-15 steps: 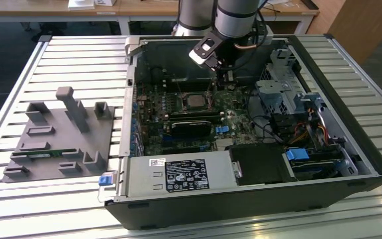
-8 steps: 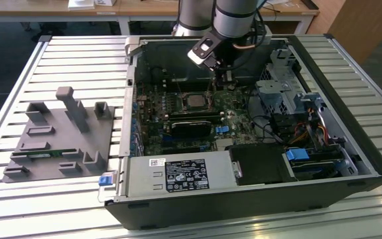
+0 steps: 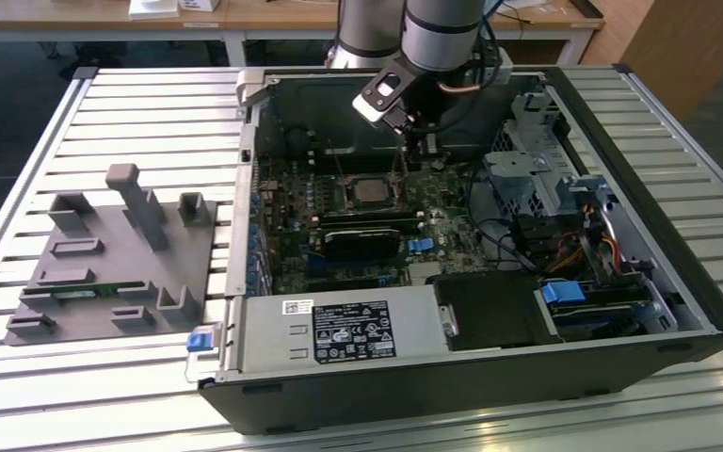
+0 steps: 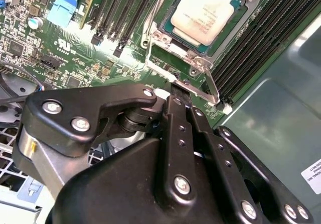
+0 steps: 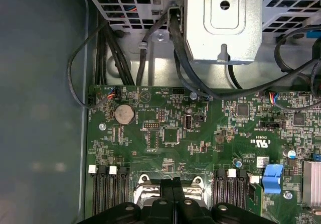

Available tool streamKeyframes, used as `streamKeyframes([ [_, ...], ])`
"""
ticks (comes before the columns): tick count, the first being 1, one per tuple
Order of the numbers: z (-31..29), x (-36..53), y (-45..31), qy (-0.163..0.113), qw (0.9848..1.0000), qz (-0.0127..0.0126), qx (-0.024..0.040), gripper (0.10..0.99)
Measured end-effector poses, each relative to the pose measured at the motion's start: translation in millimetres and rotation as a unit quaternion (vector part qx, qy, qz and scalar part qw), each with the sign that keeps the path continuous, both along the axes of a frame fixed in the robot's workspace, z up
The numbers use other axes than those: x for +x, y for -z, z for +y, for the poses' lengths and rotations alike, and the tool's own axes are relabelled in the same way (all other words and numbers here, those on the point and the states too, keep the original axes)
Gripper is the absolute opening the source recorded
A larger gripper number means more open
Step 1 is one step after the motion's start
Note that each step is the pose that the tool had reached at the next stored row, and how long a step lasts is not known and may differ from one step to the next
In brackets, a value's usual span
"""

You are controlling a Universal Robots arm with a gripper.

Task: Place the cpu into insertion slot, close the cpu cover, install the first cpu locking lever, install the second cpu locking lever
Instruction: 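Close the cpu cover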

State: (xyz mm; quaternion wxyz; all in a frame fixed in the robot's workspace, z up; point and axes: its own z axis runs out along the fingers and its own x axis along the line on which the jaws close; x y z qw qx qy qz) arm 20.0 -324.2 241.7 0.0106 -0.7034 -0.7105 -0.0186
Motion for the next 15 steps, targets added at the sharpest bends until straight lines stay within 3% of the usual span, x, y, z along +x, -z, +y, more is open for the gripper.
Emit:
streamKeyframes([
  [15,0.0,-4.8,0.0,0.000,1.0000,0.0000,0.0001,0.106],
])
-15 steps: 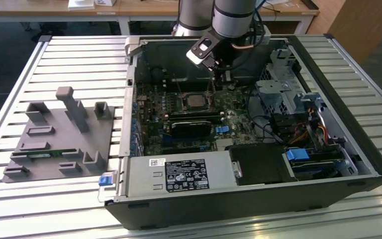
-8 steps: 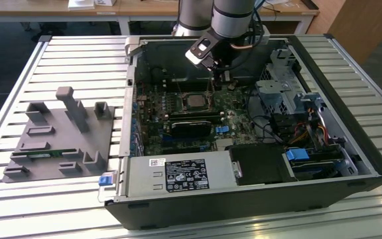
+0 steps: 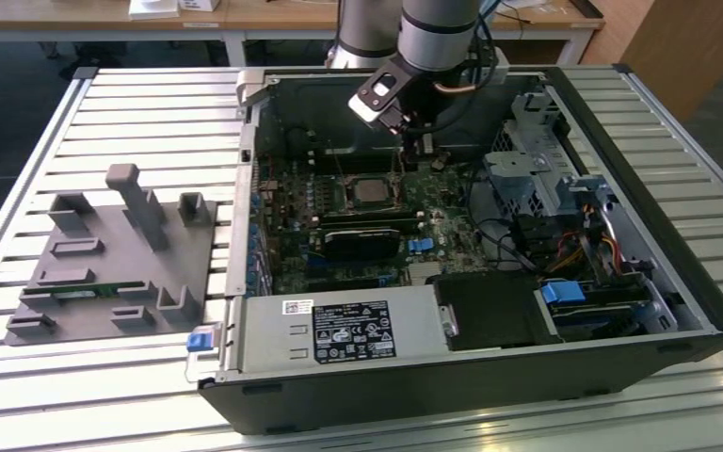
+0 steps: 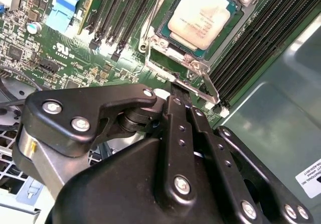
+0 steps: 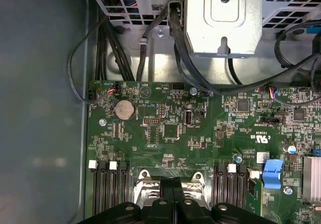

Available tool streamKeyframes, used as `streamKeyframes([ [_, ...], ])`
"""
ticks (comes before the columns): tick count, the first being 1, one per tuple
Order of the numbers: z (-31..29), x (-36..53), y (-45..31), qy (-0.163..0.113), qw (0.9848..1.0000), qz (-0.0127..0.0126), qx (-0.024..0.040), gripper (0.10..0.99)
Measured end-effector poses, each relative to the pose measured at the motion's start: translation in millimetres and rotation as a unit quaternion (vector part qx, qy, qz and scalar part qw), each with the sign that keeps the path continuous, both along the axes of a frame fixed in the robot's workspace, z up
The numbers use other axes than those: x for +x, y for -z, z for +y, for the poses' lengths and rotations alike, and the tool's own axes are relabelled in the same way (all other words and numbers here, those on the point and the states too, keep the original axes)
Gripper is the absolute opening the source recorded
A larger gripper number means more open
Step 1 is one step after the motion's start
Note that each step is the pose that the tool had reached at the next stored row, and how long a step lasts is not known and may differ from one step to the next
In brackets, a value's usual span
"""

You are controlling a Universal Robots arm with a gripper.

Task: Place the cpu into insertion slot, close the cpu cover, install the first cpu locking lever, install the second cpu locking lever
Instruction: 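Close the cpu cover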

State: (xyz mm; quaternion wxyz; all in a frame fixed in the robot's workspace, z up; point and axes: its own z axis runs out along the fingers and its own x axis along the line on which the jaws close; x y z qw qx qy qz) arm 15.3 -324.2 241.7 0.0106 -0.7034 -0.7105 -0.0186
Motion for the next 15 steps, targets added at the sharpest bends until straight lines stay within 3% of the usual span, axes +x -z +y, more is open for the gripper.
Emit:
streamKeyframes([
  [9,0.0,-5.3,0.1,0.000,1.0000,0.0000,0.0001,0.106],
  [15,0.0,-16.0,0.6,0.000,1.0000,0.0000,0.0002,0.106],
])
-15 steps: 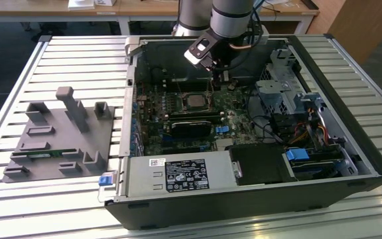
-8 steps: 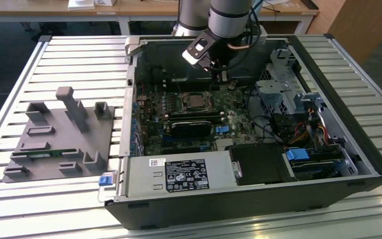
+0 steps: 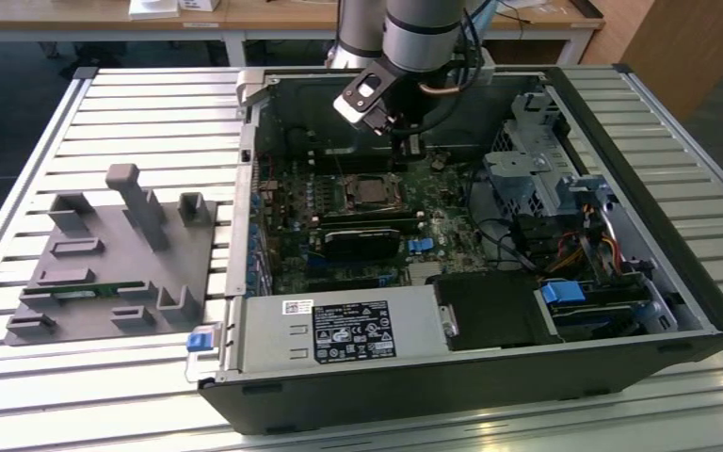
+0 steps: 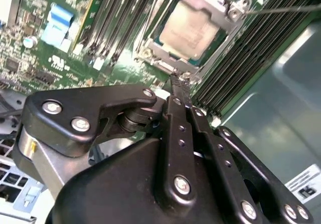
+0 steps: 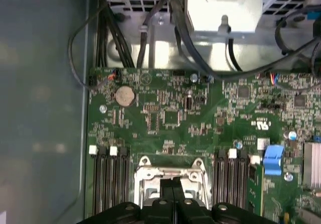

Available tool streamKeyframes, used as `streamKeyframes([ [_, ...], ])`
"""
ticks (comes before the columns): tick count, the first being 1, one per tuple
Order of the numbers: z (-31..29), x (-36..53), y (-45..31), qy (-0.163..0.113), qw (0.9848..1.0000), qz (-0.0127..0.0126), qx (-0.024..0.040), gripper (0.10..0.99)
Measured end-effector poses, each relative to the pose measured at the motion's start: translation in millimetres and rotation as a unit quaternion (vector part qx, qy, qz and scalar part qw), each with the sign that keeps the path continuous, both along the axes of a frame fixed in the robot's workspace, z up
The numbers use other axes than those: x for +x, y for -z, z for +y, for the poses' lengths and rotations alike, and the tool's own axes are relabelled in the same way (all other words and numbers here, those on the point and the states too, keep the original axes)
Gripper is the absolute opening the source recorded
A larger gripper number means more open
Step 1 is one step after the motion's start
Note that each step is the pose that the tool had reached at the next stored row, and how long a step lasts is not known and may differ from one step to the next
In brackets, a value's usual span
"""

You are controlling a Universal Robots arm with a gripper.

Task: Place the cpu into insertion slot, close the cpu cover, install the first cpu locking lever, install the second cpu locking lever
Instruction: 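Close the cpu cover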

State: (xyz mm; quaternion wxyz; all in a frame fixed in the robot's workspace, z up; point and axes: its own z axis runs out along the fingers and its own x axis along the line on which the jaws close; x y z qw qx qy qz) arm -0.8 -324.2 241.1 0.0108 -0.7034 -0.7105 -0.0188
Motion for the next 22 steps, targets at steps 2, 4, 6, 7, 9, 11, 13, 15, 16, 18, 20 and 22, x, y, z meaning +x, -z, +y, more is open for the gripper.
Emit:
streamKeyframes([
  [2,0.0,-4.1,0.8,0.000,1.0000,0.0000,0.0001,0.106],
  [4,0.0,-5.8,3.4,0.000,1.0000,0.0003,0.0000,0.106],
  [6,0.0,-5.9,7.0,0.000,1.0000,0.0009,0.0000,0.106],
  [7,-0.2,-6.0,8.8,0.000,1.0000,0.0012,0.0000,0.106],
  [9,-0.6,-7.1,12.3,0.000,1.0000,0.0013,0.0000,0.106],
  [11,-0.6,-10.8,13.7,0.000,1.0000,0.0014,0.0000,0.106],
  [13,-0.6,-16.0,14.2,0.000,1.0000,0.0014,-0.0001,0.106],
  [15,-0.6,-20.5,14.7,0.000,1.0000,0.0014,0.0000,0.106],
  [16,-0.6,-22.5,15.1,0.000,1.0000,0.0013,0.0000,0.106],
  [18,-0.5,-25.9,16.3,0.000,1.0000,0.0013,0.0001,0.106],
  [20,-0.6,-28.1,18.7,0.000,1.0000,0.0014,-0.0001,0.106],
  [22,-0.6,-29.7,22.2,0.000,1.0000,0.0014,0.0001,0.106],
])
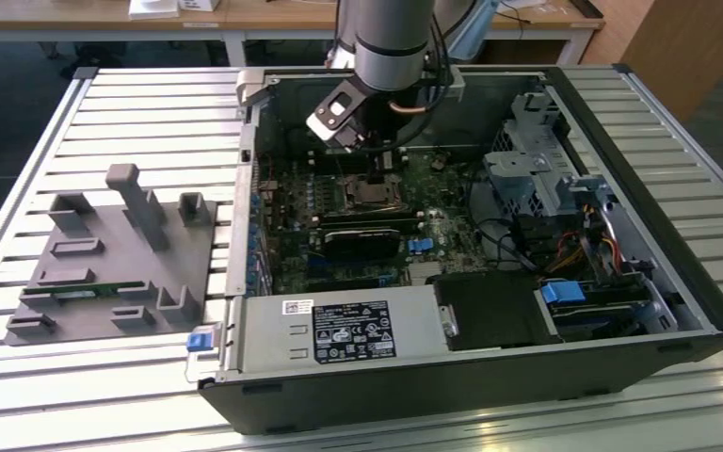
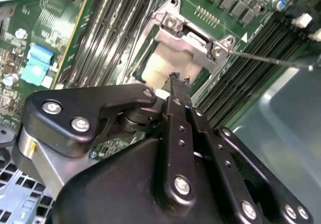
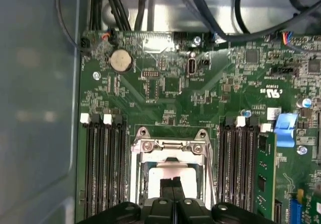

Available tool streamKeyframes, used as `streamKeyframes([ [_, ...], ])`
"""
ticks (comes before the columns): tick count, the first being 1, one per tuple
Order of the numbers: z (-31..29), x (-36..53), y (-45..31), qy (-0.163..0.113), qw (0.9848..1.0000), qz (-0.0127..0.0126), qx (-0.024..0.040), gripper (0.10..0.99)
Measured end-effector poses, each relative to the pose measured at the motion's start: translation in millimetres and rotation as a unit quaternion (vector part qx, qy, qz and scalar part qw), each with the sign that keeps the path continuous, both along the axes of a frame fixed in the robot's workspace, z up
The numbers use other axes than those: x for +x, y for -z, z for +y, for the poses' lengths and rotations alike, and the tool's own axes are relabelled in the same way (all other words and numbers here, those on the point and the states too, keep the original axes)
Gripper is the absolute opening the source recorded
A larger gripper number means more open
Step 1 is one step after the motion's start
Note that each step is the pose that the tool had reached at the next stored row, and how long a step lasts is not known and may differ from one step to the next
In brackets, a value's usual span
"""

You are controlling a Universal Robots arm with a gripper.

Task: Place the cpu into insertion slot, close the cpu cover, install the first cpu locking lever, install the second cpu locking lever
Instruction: 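Close the cpu cover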

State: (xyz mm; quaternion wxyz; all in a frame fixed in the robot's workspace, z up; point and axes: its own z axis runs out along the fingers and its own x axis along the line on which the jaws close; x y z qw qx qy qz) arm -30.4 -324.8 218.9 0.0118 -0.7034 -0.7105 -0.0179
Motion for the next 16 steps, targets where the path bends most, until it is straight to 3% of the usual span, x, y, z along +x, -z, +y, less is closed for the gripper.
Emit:
streamKeyframes([
  [16,0.0,-19.3,11.6,0.000,1.0000,0.0002,0.0000,0.106],
])
